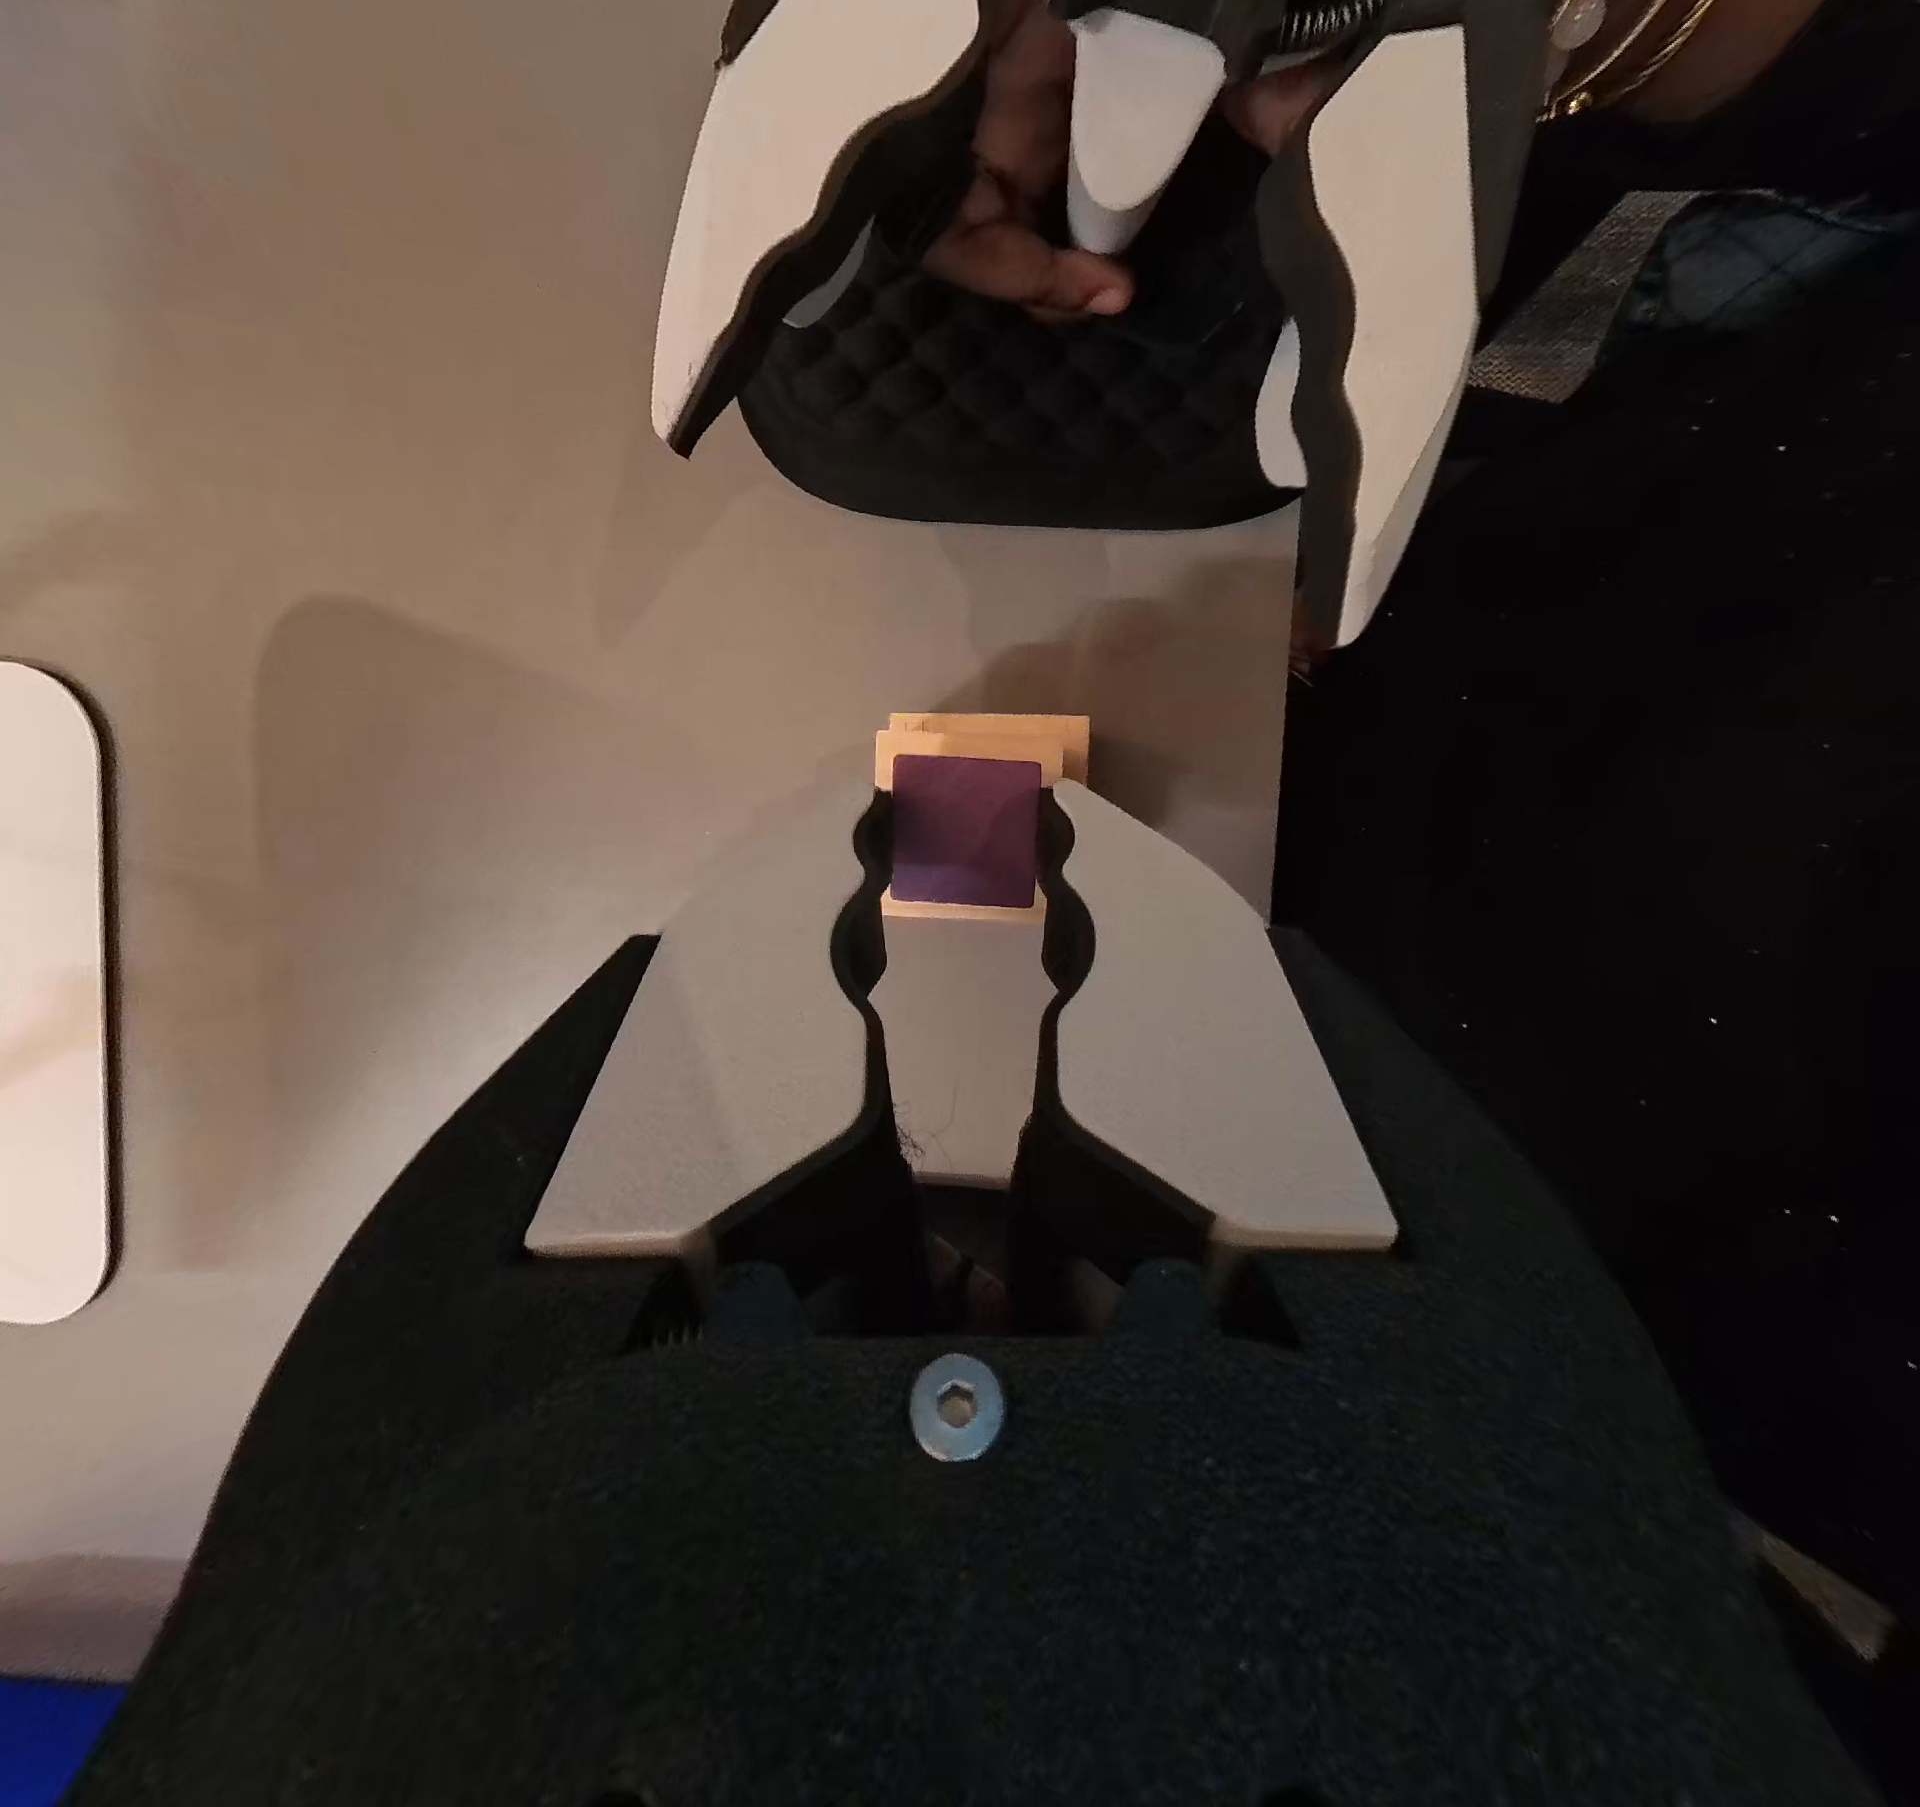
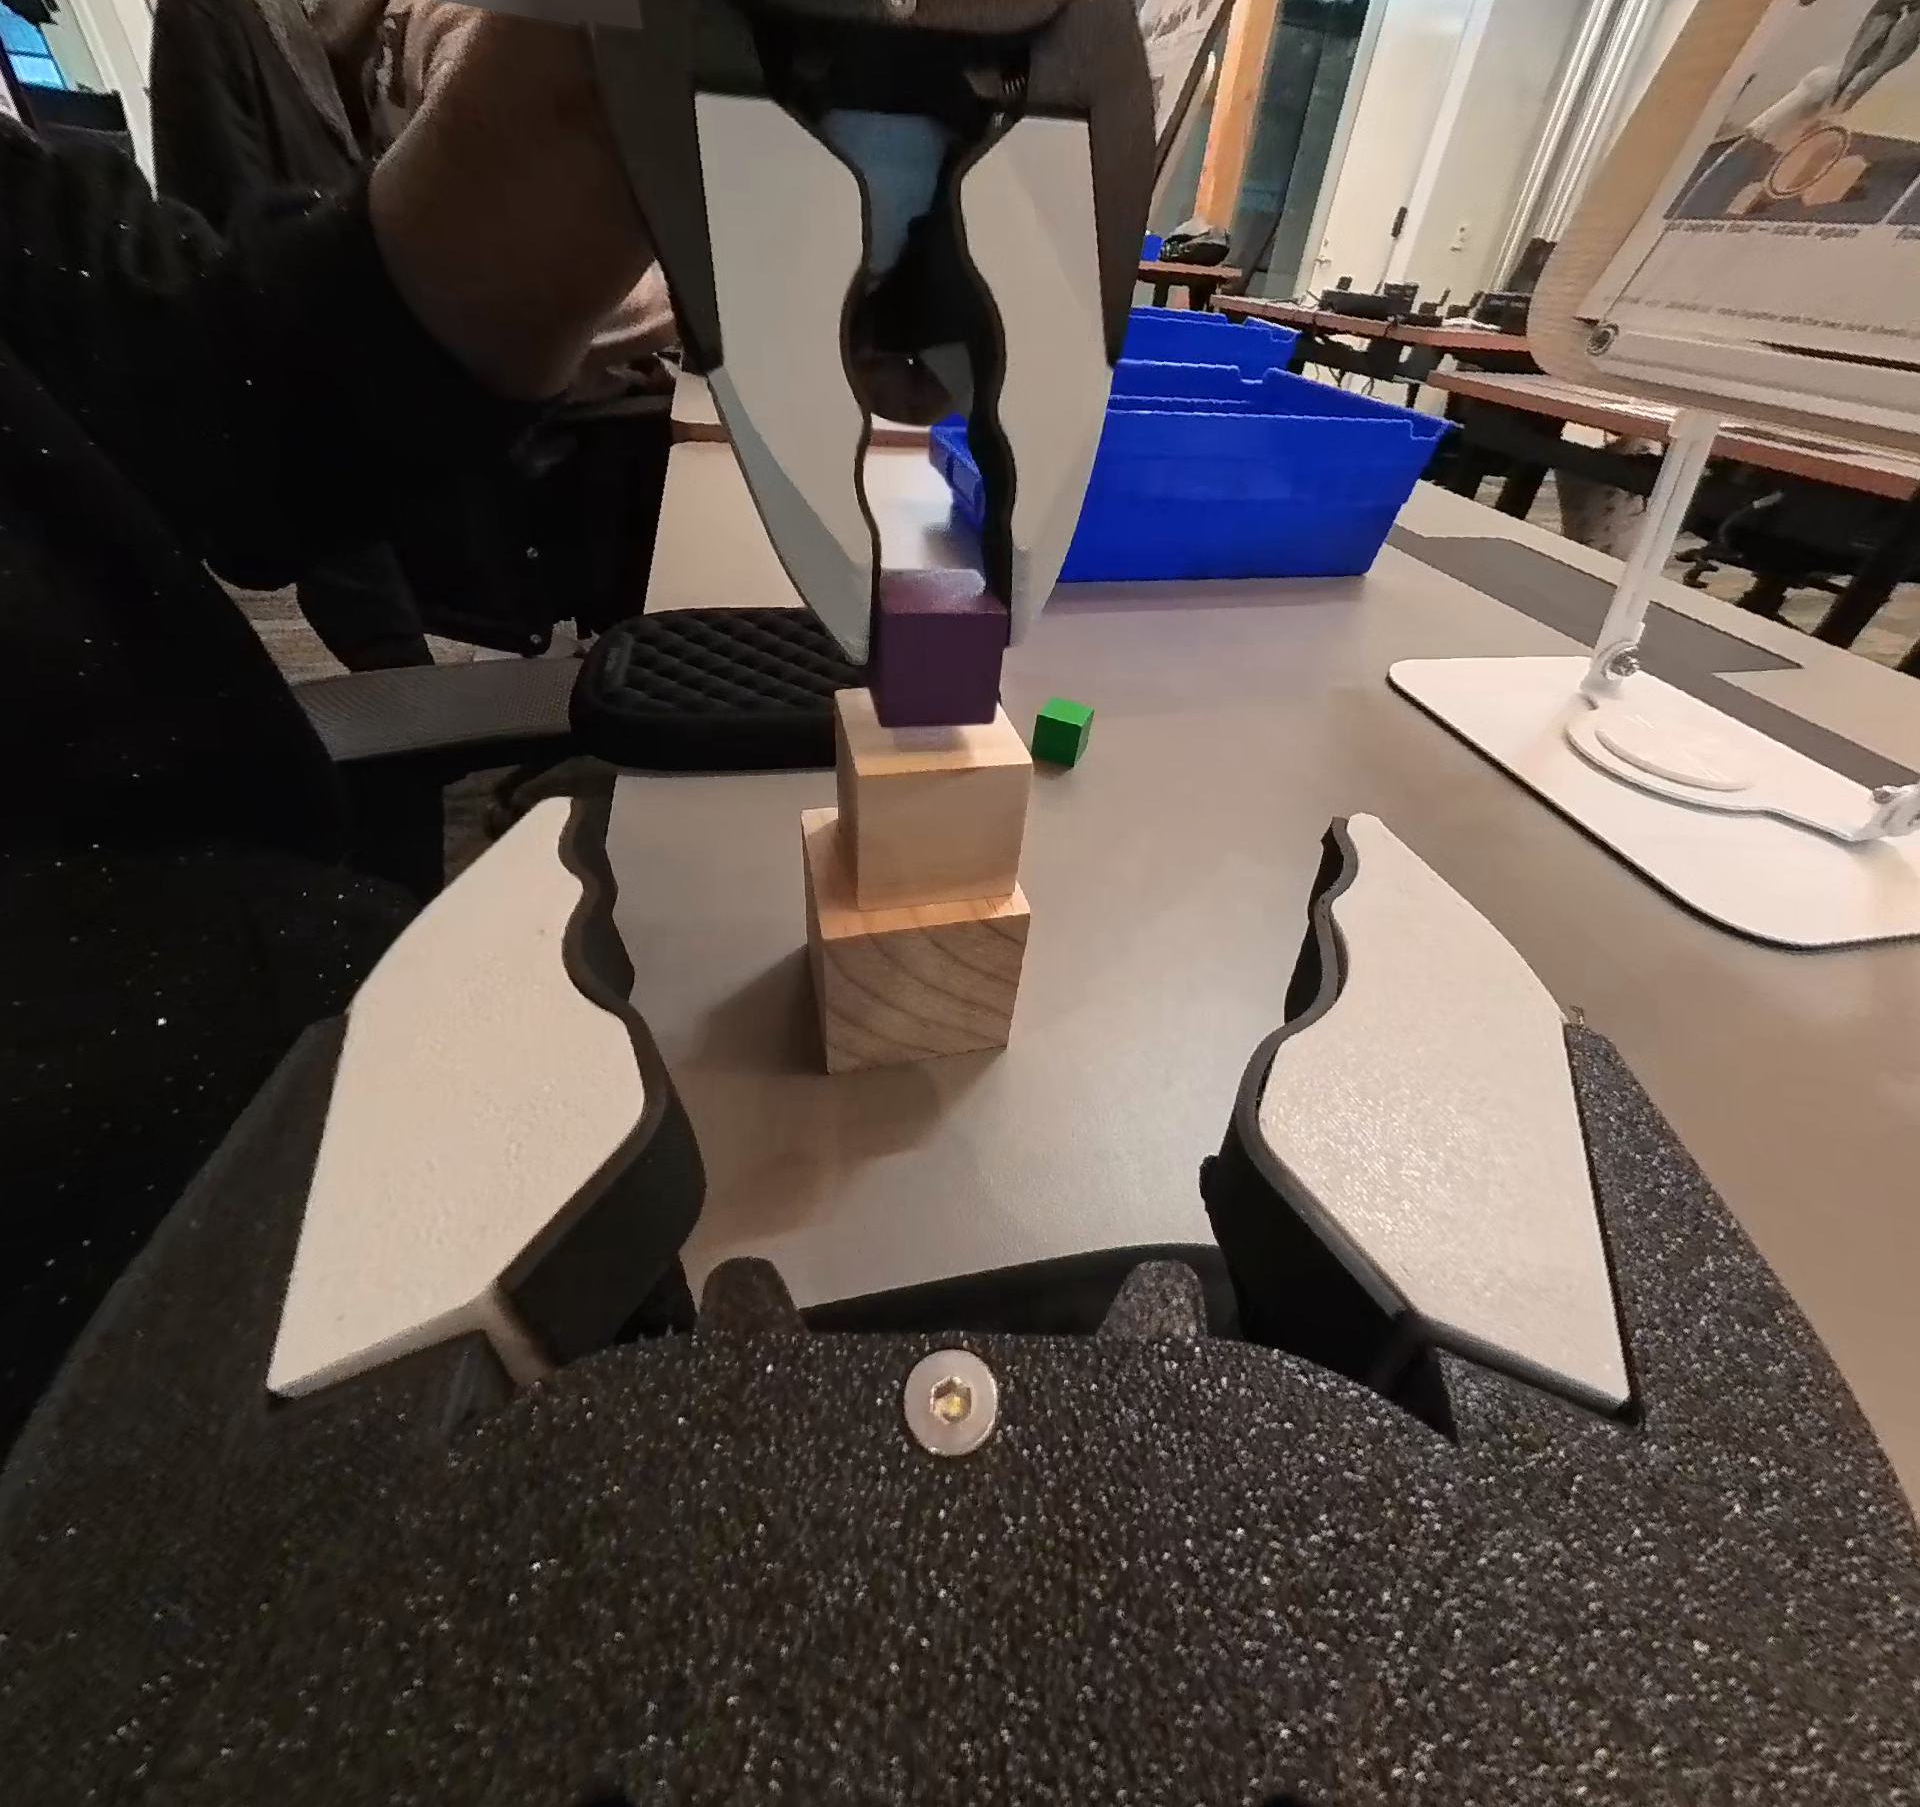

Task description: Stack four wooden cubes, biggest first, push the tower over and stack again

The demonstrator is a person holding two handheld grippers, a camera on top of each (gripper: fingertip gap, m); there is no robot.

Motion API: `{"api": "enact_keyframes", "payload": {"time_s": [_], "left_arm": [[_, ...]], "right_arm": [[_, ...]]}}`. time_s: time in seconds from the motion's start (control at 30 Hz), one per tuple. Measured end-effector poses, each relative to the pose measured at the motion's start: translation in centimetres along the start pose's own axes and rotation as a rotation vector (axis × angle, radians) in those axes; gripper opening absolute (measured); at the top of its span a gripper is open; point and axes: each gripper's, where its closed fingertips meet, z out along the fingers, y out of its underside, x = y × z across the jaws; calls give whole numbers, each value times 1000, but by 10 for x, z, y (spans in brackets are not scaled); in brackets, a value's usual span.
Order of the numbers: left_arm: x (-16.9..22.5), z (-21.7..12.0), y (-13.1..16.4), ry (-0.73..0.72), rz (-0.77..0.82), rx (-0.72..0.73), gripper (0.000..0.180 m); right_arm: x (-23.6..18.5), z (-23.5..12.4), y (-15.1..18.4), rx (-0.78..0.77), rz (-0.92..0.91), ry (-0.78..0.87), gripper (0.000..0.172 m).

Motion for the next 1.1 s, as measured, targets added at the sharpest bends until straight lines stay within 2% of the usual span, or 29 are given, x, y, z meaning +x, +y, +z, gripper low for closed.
{"api": "enact_keyframes", "payload": {"time_s": [0.47, 0.53, 0.67, 0.8, 0.87, 0.97, 1.03, 1.1], "left_arm": [[-6, 6, 2, -21, -27, -20, 26], [-5, 5, 1, -13, -36, -14, 36], [-2, -5, -2, 17, -51, 33, 43], [-23, -36, 4, -80, -101, 117, 47], [-46, -52, 26, -175, -187, 126, 47], [-81, -57, 86, -314, -373, 34, 47], [-88, -42, 120, -305, -478, -26, 45], [-89, -22, 141, -274, -543, -51, 44]], "right_arm": [[0, 0, 0, 3, 3, -2, 123], [0, 0, 0, 2, 2, -2, 123], [0, 0, 0, 3, 3, -2, 123], [0, -1, -1, 5, 2, 0, 123], [0, -1, 0, 4, 1, 0, 123], [1, 0, 0, 0, 5, -1, 123], [1, 0, 1, -3, 4, 0, 123], [1, 0, 1, -7, 2, 1, 123]]}}
